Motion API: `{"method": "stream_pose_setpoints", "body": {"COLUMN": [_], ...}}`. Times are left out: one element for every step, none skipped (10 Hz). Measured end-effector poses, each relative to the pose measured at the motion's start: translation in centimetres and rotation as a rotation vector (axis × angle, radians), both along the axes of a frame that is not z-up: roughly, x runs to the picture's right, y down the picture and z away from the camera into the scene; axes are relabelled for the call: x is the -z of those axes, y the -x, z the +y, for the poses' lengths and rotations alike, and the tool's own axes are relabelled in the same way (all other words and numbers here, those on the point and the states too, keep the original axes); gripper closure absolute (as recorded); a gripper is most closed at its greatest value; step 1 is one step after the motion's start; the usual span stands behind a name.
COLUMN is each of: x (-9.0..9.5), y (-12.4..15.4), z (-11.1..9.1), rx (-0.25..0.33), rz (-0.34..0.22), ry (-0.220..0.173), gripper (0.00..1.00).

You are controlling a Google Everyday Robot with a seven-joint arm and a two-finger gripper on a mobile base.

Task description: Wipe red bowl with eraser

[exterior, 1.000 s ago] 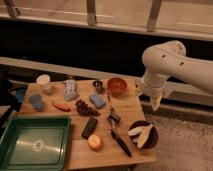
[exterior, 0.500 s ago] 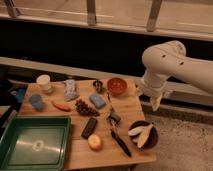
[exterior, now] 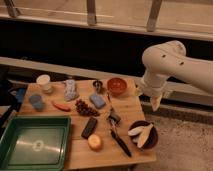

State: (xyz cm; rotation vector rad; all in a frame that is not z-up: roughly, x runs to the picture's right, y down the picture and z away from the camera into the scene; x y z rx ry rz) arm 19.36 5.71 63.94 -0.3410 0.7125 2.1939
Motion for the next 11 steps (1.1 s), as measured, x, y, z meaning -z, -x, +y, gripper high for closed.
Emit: {"method": "stream_pose_setpoints", "body": {"x": [0.0,0.0,0.0,0.0,0.0,0.0,0.0,0.1,0.2,0.3,0.3], "y": [0.0,0.0,0.0,0.0,0.0,0.0,0.0,0.0,0.2,0.7,2.5], "z": [0.0,0.0,0.0,0.0,0.0,0.0,0.0,0.0,-0.1,-0.3,-0.7], "rx": [0.000,0.000,0.000,0.000,0.000,0.000,0.001,0.002,0.008,0.012,0.019], "rz": [0.000,0.000,0.000,0.000,0.000,0.000,0.000,0.000,-0.007,-0.026,-0.068], "ry": [0.000,0.000,0.000,0.000,0.000,0.000,0.000,0.000,-0.008,-0.017,-0.033], "gripper": [0.35,0.35,0.35,0.35,0.35,0.35,0.35,0.35,0.35,0.35,0.35]}}
